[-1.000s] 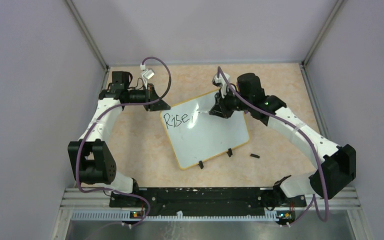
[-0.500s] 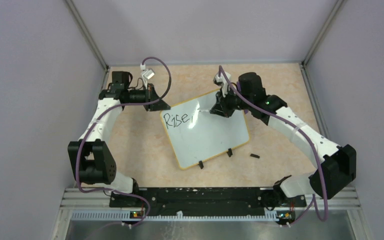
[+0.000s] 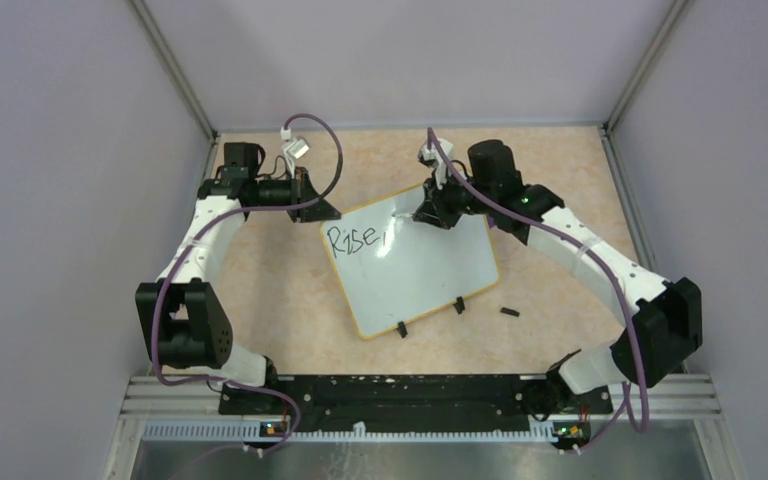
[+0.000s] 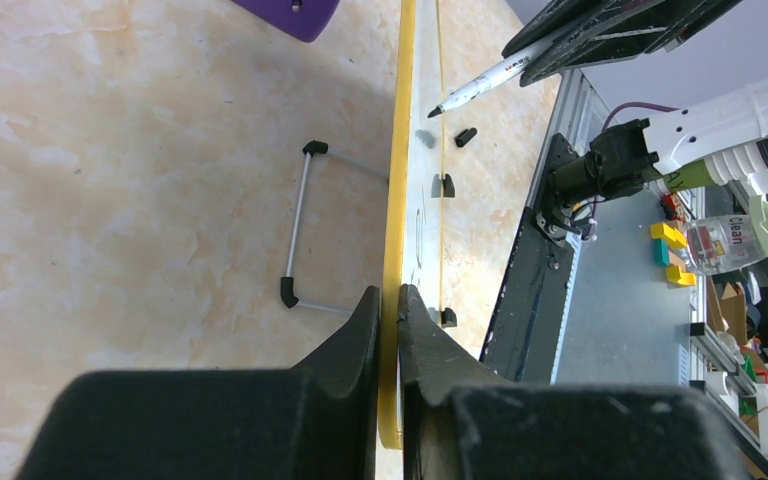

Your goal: Write a sentence on the whiteboard

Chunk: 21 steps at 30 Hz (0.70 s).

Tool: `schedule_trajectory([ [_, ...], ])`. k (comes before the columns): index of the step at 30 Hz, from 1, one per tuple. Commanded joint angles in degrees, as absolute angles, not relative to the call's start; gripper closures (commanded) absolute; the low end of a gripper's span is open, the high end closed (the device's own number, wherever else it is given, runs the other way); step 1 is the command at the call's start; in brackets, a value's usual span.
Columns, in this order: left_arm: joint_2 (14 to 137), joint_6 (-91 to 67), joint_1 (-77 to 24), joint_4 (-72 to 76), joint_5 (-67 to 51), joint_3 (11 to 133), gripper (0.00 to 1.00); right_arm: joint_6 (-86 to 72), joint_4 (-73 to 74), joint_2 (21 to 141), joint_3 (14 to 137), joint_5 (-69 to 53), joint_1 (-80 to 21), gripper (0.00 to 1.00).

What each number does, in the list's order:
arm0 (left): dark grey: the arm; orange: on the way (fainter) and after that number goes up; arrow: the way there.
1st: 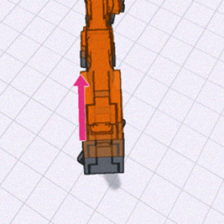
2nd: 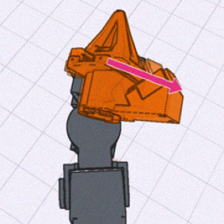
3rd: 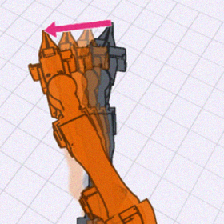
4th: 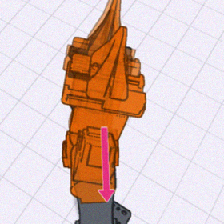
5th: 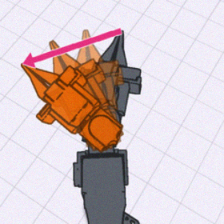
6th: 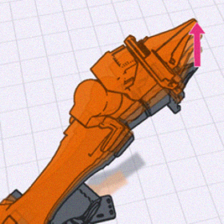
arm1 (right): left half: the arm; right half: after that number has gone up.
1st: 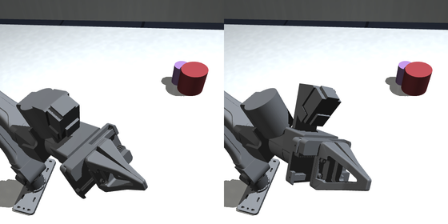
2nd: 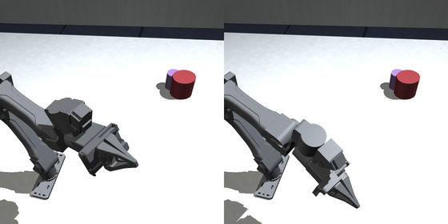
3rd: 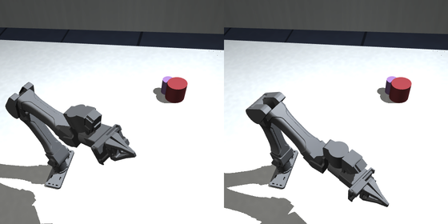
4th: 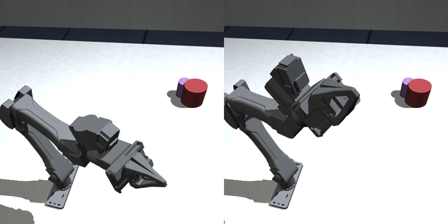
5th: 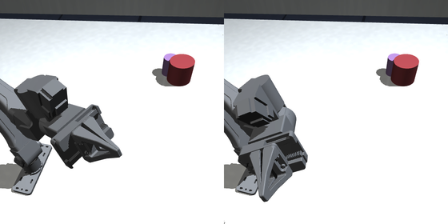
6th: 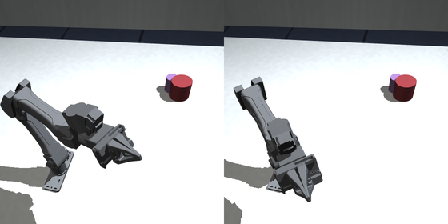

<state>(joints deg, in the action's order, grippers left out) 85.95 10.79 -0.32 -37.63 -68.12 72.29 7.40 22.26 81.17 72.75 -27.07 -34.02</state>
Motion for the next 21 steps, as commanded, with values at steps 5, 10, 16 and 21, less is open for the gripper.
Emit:
schedule_trajectory([
  [5,85.0,12.1,-1.2,-39.0,-65.4,71.4,1.0,8.1,20.1,83.2,76.3,-26.7,-34.7,1.0],
  [10,85.2,12.0,-1.2,-39.1,-65.4,71.5,1.0,8.6,20.4,83.3,75.6,-25.3,-34.7,1.0],
  [16,85.2,12.1,-1.2,-39.1,-65.3,71.5,1.0,8.7,20.9,81.8,73.6,-24.9,-33.6,1.0],
  [21,85.2,12.1,-1.2,-39.1,-65.3,71.5,1.0,9.1,21.4,79.9,71.4,-24.7,-33.0,1.0],
])
